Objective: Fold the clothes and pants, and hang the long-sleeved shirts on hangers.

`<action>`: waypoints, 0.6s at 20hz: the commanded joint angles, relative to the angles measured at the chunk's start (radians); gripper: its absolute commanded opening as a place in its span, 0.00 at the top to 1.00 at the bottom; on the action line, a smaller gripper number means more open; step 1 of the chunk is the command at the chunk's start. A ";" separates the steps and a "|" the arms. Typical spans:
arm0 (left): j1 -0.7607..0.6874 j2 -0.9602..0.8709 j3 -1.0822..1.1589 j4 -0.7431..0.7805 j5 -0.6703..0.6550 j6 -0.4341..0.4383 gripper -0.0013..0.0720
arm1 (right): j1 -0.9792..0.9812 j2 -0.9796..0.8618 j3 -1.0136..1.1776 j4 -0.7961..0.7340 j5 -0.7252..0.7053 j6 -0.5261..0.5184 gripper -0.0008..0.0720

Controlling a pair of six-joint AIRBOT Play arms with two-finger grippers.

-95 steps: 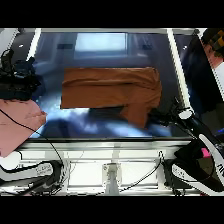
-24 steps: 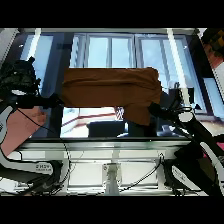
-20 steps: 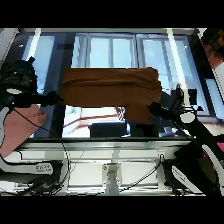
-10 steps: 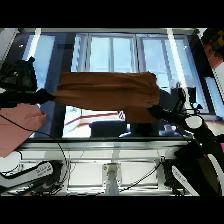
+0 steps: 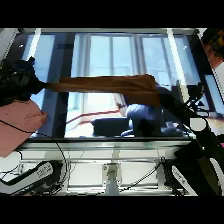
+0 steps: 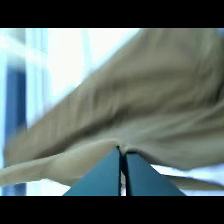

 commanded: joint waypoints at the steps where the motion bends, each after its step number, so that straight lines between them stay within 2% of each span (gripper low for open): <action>1: -0.030 -0.033 0.000 -0.089 0.161 -0.001 0.96 | 0.005 -0.092 0.022 0.047 -0.145 0.001 0.97; 5: -0.132 -0.112 0.000 -0.093 0.352 -0.002 0.96 | 0.039 -0.303 0.107 0.028 -0.229 -0.003 0.97; 12: -0.237 -0.185 0.000 -0.093 0.703 -0.002 0.96 | 0.046 -0.664 0.493 -0.082 -0.193 -0.007 0.97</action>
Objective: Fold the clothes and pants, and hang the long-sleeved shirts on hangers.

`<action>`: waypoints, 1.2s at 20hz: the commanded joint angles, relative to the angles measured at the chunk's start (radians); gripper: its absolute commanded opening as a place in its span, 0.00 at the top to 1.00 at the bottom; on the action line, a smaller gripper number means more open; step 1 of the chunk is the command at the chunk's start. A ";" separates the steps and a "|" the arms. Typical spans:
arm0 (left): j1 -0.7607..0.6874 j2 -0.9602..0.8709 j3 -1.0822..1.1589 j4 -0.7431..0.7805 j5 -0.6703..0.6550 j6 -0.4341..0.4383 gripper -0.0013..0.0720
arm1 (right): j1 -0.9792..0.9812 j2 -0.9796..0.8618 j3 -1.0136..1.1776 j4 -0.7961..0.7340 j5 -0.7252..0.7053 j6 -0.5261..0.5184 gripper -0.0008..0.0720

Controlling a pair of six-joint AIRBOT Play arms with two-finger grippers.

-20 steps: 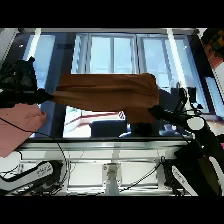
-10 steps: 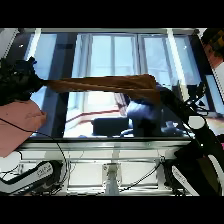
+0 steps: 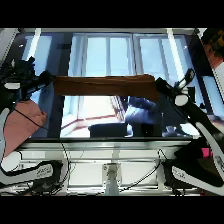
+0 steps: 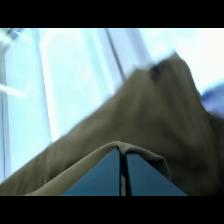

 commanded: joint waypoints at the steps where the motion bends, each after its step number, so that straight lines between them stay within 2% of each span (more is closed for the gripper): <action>1: -0.040 -0.025 0.000 0.000 0.238 0.000 0.96 | 0.003 -0.167 0.193 -0.053 0.008 -0.003 0.97; 3: -0.048 -0.039 0.000 -0.001 0.288 0.000 0.96 | 0.003 -0.247 0.276 -0.053 0.042 -0.003 0.97; 7: -0.061 -0.111 0.003 -0.010 0.305 0.000 0.96 | 0.003 -0.354 0.349 -0.053 0.048 -0.002 0.97; 15: -0.119 -0.224 0.079 -0.012 0.343 0.000 0.96 | 0.002 -0.409 0.360 -0.048 0.015 0.007 0.97; 17: -0.130 -0.245 0.108 -0.013 0.364 0.000 0.96 | 0.000 -0.422 0.375 -0.002 0.027 0.036 0.97; 18: -0.131 -0.256 0.124 -0.027 0.359 -0.016 0.96 | -0.005 -0.430 0.395 0.003 0.060 0.048 0.97; 20: -0.130 -0.270 0.146 -0.056 0.345 -0.101 0.97 | -0.016 -0.448 0.452 -0.006 0.154 0.054 0.97; 24: -0.129 -0.281 0.169 -0.056 0.330 -0.113 0.97 | -0.016 -0.459 0.528 -0.076 0.196 0.084 0.97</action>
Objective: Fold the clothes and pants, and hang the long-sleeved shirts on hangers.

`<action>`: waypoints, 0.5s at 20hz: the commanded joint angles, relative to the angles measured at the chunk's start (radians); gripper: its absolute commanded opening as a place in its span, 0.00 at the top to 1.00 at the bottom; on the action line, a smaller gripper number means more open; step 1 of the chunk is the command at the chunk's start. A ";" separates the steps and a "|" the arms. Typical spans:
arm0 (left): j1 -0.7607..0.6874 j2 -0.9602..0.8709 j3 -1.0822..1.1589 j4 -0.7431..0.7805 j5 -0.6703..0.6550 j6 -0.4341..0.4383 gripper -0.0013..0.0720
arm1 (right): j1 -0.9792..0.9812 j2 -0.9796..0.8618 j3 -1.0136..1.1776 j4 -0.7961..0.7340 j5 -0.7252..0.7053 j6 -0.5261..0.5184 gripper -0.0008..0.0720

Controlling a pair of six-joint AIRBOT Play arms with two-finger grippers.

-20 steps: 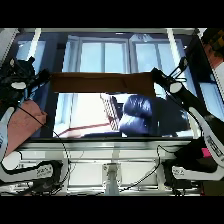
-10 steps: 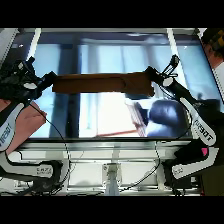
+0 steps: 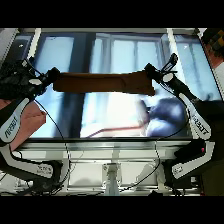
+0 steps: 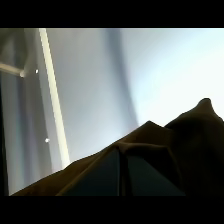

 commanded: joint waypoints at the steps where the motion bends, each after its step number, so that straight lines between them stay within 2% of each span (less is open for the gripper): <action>1: 0.000 -0.019 0.023 -0.009 -0.031 -0.029 0.97 | -0.004 -0.014 0.052 -0.088 0.068 0.079 0.97; 3: 0.000 -0.037 0.030 -0.008 -0.092 -0.029 0.97 | -0.004 -0.022 0.052 -0.192 0.104 0.190 0.97; 6: 0.000 -0.057 0.053 0.106 -0.160 -0.053 0.97 | -0.003 -0.034 0.052 -0.286 0.179 0.216 0.97; 8: -0.002 -0.059 0.084 0.336 -0.189 -0.164 0.97 | -0.003 -0.034 0.052 -0.307 0.172 0.216 0.97; 10: -0.001 -0.060 0.126 0.619 -0.250 -0.378 0.97 | -0.003 -0.034 0.052 -0.309 0.165 0.216 0.97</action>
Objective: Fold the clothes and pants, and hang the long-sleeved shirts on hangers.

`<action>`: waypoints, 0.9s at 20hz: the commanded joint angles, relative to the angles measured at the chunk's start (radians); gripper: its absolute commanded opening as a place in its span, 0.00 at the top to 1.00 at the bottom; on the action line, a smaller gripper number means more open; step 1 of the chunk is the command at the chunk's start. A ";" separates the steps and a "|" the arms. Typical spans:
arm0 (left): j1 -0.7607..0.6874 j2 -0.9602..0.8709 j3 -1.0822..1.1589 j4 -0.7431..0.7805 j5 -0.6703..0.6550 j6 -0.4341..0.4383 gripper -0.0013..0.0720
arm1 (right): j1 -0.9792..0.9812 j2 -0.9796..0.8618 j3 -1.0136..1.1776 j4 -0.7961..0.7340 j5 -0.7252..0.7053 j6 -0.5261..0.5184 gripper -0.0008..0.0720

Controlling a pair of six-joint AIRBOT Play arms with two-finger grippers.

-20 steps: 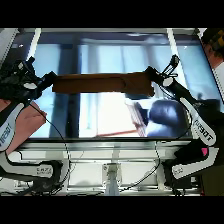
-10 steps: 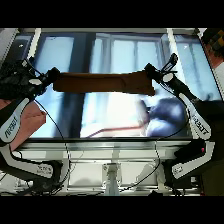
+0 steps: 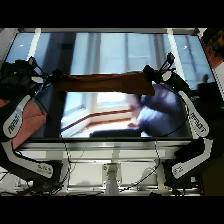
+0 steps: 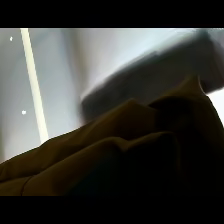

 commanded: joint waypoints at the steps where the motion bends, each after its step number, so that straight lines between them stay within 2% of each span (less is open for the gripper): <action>1: 0.000 -0.006 0.062 0.485 -0.107 -0.334 0.97 | -0.001 -0.003 0.002 -0.049 0.010 0.022 0.97; 2: 0.000 -0.006 0.079 0.614 -0.131 -0.433 0.97 | -0.001 -0.003 0.002 -0.049 -0.003 0.022 0.97; 3: -0.001 -0.006 0.086 0.678 -0.132 -0.480 0.97 | 0.000 -0.003 0.002 -0.046 -0.021 0.022 0.97; 7: -0.003 -0.009 0.087 0.682 -0.097 -0.481 0.94 | 0.017 -0.002 0.002 -0.014 -0.102 0.020 0.96; 8: -0.005 -0.009 0.087 0.682 -0.079 -0.481 0.84 | 0.026 -0.002 0.002 -0.016 -0.116 0.019 0.89; 9: -0.007 -0.009 0.087 0.682 -0.060 -0.481 0.71 | 0.033 -0.002 0.002 -0.021 -0.127 0.017 0.71; 10: -0.007 -0.009 0.087 0.682 -0.047 -0.481 0.49 | 0.038 -0.002 0.002 -0.026 -0.134 0.008 0.52; 11: -0.007 -0.009 0.087 0.682 -0.042 -0.481 0.32 | 0.039 -0.002 0.002 -0.030 -0.137 0.008 0.45; 12: -0.007 -0.009 0.087 0.682 -0.042 -0.481 0.23 | 0.039 -0.002 0.002 -0.029 -0.135 0.008 0.45; 16: 0.005 -0.005 0.088 0.686 -0.105 -0.471 0.22 | 0.037 0.001 0.002 -0.039 -0.098 0.008 0.45; 18: 0.021 -0.006 0.121 0.706 -0.270 -0.315 0.22 | 0.037 0.006 0.002 -0.067 -0.058 0.005 0.45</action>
